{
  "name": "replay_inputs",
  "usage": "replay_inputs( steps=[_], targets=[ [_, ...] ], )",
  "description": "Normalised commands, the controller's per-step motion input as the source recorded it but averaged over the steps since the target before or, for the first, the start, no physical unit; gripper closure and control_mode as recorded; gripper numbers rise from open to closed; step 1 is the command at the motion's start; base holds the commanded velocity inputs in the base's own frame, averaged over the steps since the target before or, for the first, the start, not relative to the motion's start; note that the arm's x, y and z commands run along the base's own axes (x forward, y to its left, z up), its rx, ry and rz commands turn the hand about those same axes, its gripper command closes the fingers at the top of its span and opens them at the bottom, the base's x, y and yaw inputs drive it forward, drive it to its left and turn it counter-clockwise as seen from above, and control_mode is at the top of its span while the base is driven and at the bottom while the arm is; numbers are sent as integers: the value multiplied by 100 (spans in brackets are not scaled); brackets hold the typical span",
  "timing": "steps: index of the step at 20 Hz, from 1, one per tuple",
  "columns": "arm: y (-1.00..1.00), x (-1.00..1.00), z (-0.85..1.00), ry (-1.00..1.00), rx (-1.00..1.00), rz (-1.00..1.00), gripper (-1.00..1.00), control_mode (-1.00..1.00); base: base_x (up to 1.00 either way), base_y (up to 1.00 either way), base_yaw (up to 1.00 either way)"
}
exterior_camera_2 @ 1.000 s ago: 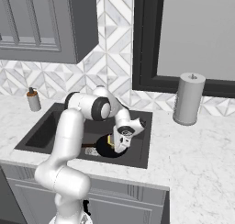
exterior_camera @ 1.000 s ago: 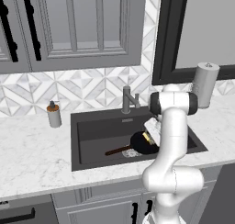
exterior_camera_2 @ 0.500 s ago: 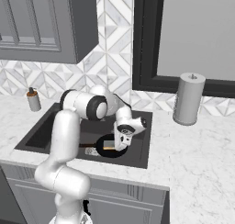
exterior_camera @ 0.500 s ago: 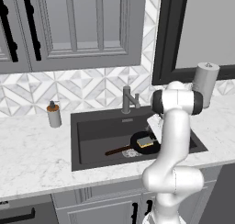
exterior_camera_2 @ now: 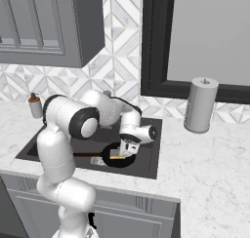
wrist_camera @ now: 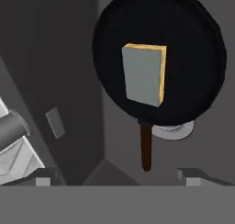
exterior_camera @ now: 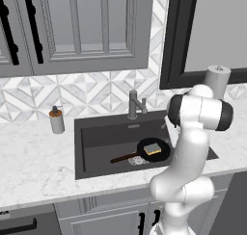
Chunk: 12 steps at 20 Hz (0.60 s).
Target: Pick the pan and sponge and place them into the sink. Then turn on the water.
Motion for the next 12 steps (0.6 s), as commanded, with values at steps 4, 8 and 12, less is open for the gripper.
replay_inputs(
  steps=[4, 8, 12],
  targets=[
    [0, -59, 51, -21, 1, -30, -100, -100, 0, 0, 0],
    [-16, -14, 78, -4, 5, -14, -100, -100, 0, 0, 0],
    [-17, 0, 90, 5, 2, -3, -100, -100, 0, 0, 0]
  ],
)
